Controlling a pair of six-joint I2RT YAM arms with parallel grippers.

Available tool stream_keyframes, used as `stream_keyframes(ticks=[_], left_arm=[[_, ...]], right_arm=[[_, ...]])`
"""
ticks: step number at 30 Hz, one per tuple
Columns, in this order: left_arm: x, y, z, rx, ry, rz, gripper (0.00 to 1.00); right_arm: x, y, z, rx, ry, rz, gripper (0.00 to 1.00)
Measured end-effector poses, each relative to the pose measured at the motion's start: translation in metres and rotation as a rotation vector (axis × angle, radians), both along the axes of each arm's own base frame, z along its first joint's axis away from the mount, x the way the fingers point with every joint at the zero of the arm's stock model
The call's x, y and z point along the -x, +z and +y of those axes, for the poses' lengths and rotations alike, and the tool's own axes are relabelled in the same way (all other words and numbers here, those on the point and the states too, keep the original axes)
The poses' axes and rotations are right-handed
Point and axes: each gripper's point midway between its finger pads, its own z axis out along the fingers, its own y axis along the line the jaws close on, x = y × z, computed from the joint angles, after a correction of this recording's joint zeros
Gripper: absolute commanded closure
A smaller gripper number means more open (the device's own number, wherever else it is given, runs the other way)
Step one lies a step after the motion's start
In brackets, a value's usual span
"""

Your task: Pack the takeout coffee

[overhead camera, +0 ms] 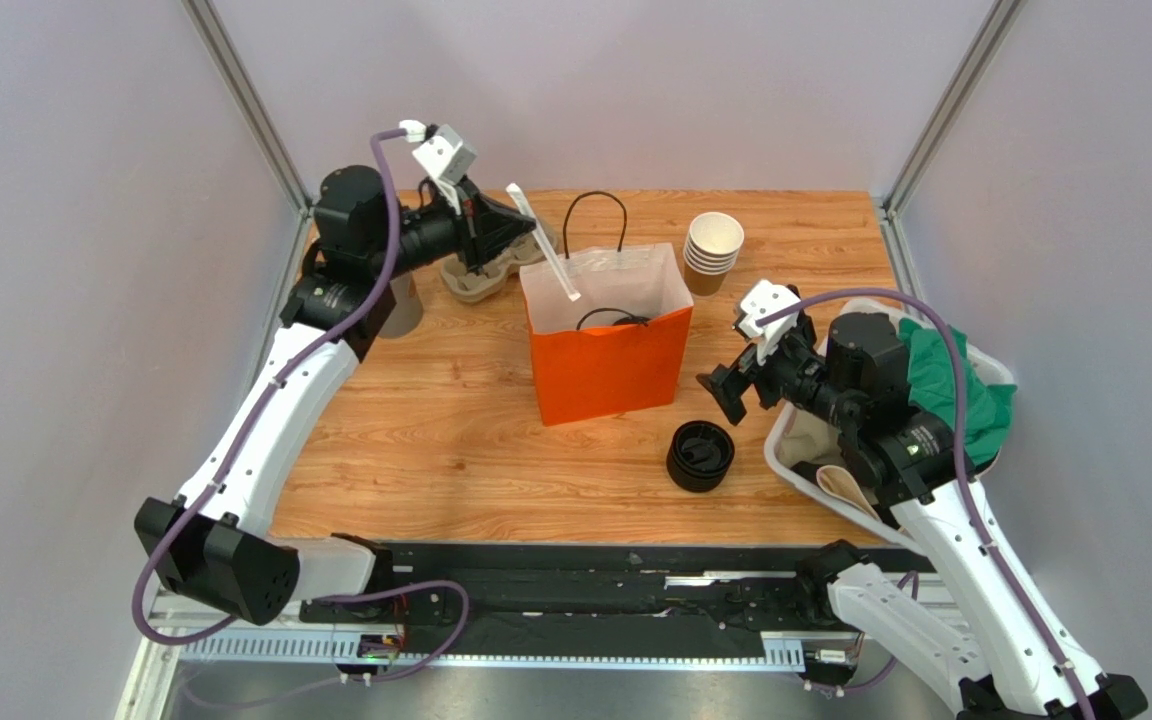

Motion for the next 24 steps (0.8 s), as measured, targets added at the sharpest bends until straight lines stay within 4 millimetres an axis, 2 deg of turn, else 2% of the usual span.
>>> stream_keyframes(ticks=[10, 15, 21, 24], left_arm=[[-0.028, -0.046, -0.012, -0.122, 0.052, -0.041, 0.91], [-0.023, -0.066, -0.023, -0.163, 0.007, -0.077, 0.91], [-0.010, -0.107, -0.036, -0.225, -0.060, -0.097, 0.90], [-0.008, -0.118, -0.037, -0.239, -0.069, -0.111, 0.90]], right_arm=[[-0.002, -0.013, -0.003, 0.021, -0.013, 0.012, 0.01], [-0.005, -0.019, -0.003, 0.034, -0.018, 0.022, 0.01], [-0.010, -0.026, -0.005, 0.044, -0.029, 0.044, 0.01], [-0.012, -0.029, -0.006, 0.048, -0.038, 0.053, 0.01]])
